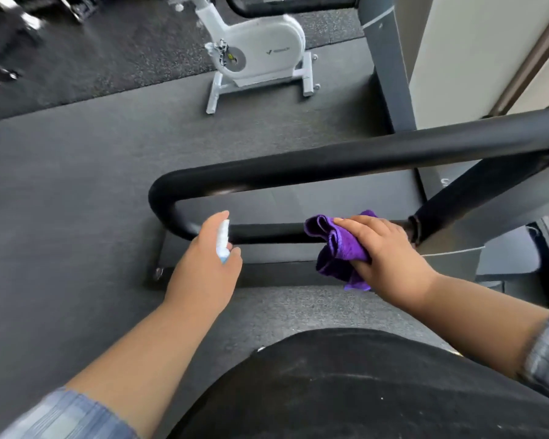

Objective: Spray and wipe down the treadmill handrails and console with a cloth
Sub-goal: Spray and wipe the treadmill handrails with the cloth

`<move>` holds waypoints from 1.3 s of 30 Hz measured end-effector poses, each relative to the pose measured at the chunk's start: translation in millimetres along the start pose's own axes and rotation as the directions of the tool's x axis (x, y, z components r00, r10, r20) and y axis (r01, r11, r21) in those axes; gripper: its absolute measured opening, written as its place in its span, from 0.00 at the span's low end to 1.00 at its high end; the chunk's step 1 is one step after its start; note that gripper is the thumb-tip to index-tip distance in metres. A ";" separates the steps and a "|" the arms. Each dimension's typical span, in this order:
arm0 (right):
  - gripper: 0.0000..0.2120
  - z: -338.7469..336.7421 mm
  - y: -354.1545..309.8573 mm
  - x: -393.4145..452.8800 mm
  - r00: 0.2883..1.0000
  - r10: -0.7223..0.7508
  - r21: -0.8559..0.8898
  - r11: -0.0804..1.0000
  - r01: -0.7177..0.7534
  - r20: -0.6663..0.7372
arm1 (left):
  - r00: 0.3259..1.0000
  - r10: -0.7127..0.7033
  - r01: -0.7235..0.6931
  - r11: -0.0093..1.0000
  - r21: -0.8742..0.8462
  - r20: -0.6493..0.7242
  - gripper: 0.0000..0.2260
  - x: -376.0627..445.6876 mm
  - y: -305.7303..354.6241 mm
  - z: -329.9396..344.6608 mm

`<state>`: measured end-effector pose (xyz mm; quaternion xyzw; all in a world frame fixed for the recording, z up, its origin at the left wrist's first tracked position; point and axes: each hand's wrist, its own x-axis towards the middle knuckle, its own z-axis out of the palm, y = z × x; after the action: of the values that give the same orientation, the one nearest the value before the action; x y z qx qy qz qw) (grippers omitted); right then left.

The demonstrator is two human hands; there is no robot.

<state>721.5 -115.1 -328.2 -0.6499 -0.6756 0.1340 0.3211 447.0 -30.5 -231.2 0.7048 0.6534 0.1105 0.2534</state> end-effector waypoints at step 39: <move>0.29 -36.5 7.2 -66.5 0.994 -0.057 0.239 0.970 0.033 0.095 | 0.888 0.321 -0.404 0.887 0.225 0.329 0.19 25.1 76.8 84.0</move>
<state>746.0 -187.0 -322.0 -0.5836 -0.6849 0.2393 0.3648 557.4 -25.2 -268.2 0.8528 0.4747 -0.0412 0.2137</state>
